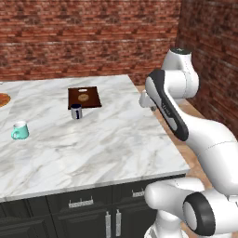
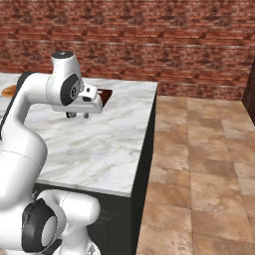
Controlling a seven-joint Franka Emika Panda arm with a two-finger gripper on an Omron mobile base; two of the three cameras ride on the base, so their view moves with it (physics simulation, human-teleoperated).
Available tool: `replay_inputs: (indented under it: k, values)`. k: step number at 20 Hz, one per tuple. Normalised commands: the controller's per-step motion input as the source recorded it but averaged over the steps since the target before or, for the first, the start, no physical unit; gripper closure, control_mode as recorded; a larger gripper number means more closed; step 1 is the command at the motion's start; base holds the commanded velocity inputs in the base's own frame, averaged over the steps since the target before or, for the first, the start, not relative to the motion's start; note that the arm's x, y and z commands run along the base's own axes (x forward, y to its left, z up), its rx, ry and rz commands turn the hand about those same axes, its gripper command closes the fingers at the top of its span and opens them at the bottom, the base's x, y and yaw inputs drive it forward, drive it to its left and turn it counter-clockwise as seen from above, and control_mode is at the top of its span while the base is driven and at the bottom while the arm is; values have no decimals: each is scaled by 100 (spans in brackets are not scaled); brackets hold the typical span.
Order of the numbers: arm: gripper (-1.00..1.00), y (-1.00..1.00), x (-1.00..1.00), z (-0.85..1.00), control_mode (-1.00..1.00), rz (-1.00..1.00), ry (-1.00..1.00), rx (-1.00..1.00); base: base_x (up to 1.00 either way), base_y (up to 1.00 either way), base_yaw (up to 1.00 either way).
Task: Take the pizza cutter from the drawer on the left and place it on the dining counter for cutting.
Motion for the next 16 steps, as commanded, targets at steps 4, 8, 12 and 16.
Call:
replay_inputs:
  k: [4, 8, 12, 16]
  values:
    - [-100, 1, -11, 0, -100, 3, 0, 0, 0, 0, 0]
    - [-100, 19, -30, -1, -100, 17, -6, -3, 0, 0, 0]
    - [-100, 36, -27, 0, -100, 18, -11, -14, 0, 0, 0]
    - [-100, 38, -26, 0, -100, 18, -10, -17, 0, 0, 0]
